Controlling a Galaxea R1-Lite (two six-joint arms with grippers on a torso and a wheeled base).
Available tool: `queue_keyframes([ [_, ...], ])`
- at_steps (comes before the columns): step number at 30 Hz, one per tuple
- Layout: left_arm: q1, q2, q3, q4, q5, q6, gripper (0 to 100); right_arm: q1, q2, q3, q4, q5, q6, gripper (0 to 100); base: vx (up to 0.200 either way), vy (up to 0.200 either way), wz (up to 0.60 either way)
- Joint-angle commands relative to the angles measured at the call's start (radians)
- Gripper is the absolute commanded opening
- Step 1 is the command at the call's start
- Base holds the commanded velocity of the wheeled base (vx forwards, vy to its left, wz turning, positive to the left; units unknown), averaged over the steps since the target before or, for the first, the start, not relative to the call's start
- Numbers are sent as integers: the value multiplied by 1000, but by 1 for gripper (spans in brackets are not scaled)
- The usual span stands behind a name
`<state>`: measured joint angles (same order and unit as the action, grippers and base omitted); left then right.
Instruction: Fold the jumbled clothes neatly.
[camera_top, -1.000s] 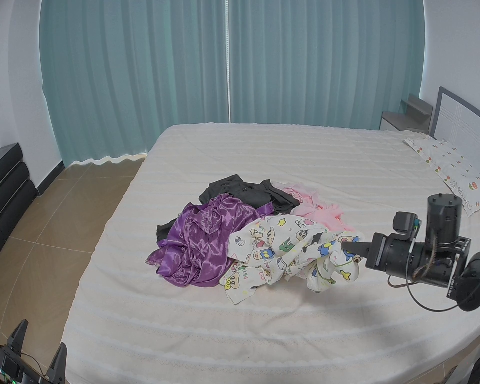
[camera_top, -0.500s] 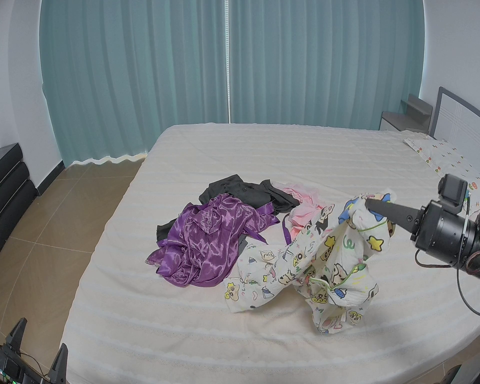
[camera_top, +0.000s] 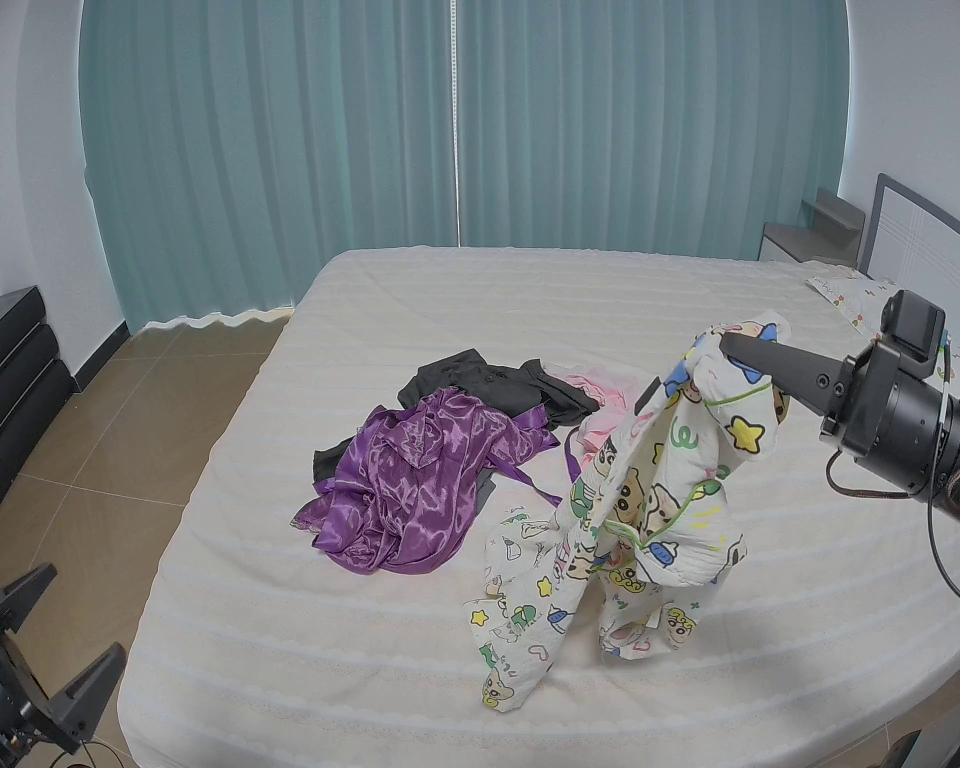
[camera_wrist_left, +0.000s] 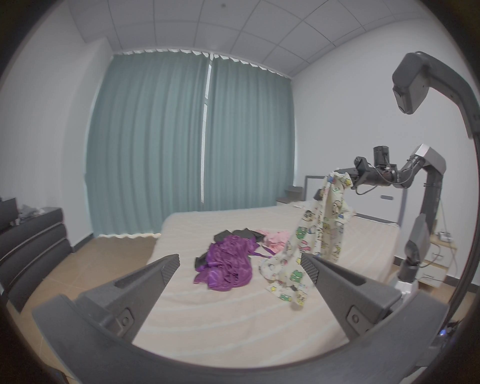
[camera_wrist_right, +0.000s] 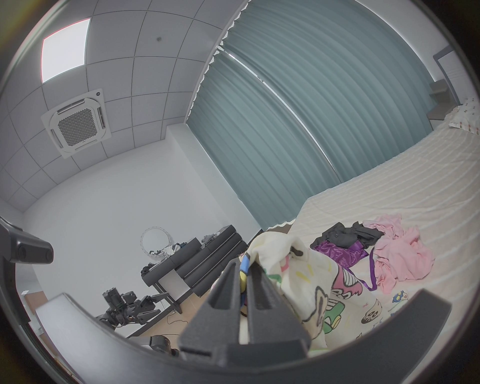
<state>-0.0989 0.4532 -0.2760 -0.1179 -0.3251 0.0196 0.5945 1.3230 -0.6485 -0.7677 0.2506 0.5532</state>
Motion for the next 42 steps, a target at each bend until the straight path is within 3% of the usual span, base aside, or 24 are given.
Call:
queue_keyframes([
  [1,-355,940,-104,-359,-118,14,100,97,183,-200,-2,-57,1,0,0,0,0],
  [4,-416,1059,-98,-491,-38,-13,100,97,208,-234,-1,-93,4,0,0,0,0],
  [8,-524,1150,-89,-622,11,-144,100,99,211,-235,-1,-110,5,0,0,0,0],
  [10,-614,1228,-91,-724,72,-259,100,102,211,-238,-1,-108,5,0,0,0,0],
  [12,-645,1303,-91,-815,153,-271,100,105,214,-238,-2,-108,7,0,0,0,0],
  [18,-686,1529,-80,-1086,288,-273,100,113,208,-238,1,-111,8,0,0,0,0],
  [27,-705,1685,-104,-1212,337,-271,100,111,199,-238,5,-113,8,0,0,0,0],
  [33,-697,1875,-154,-1444,440,-268,100,107,202,-226,5,-113,8,0,0,0,0],
  [42,-648,1906,-172,-1453,452,-213,100,105,199,-220,5,-111,8,0,0,0,0],
])
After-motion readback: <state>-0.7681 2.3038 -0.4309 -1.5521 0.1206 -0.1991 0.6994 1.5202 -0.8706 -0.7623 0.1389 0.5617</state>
